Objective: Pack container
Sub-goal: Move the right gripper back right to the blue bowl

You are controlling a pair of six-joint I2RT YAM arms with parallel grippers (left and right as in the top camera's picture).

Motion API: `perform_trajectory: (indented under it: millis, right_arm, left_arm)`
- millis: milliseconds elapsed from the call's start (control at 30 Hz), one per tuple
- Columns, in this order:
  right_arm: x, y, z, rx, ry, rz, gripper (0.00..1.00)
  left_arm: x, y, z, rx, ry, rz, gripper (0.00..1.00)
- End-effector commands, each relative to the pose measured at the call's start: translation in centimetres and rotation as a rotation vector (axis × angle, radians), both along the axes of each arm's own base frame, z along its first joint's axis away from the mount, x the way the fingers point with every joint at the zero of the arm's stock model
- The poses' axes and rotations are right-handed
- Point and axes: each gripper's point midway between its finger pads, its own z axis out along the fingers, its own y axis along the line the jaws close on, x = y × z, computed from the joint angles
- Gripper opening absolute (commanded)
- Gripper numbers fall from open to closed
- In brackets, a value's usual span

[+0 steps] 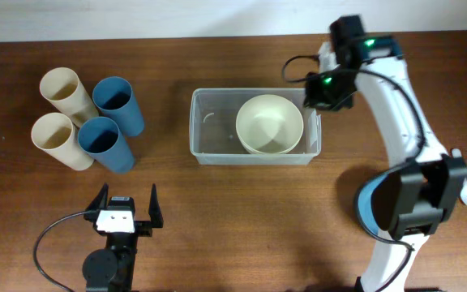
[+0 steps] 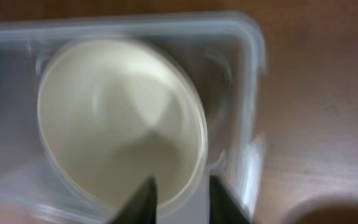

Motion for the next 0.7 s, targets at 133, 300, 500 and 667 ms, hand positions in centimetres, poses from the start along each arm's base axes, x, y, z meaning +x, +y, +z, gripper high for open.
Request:
perform_trajectory:
  millis: [133, 300, 500, 667]
  right_arm:
    - [-2.6, -6.8, 7.5, -0.134, -0.034, -0.127, 0.49]
    - [-5.8, -9.4, 8.9, -0.139, 0.034, -0.219, 0.50]
    - [-9.3, -11.0, 12.4, -0.156, -0.044, -0.294, 0.50]
    - [-17.1, -13.0, 14.5, -0.273, -0.094, -0.501, 0.59]
  left_arm:
    - [0.0, 0.0, -0.1, 0.018, 0.000, -0.007, 1.00]
    - [0.0, 0.0, -0.1, 0.018, 0.000, -0.007, 1.00]
    - [0.0, 0.0, -0.1, 0.018, 0.000, -0.007, 1.00]
    - [0.0, 0.0, -0.1, 0.018, 0.000, -0.007, 1.00]
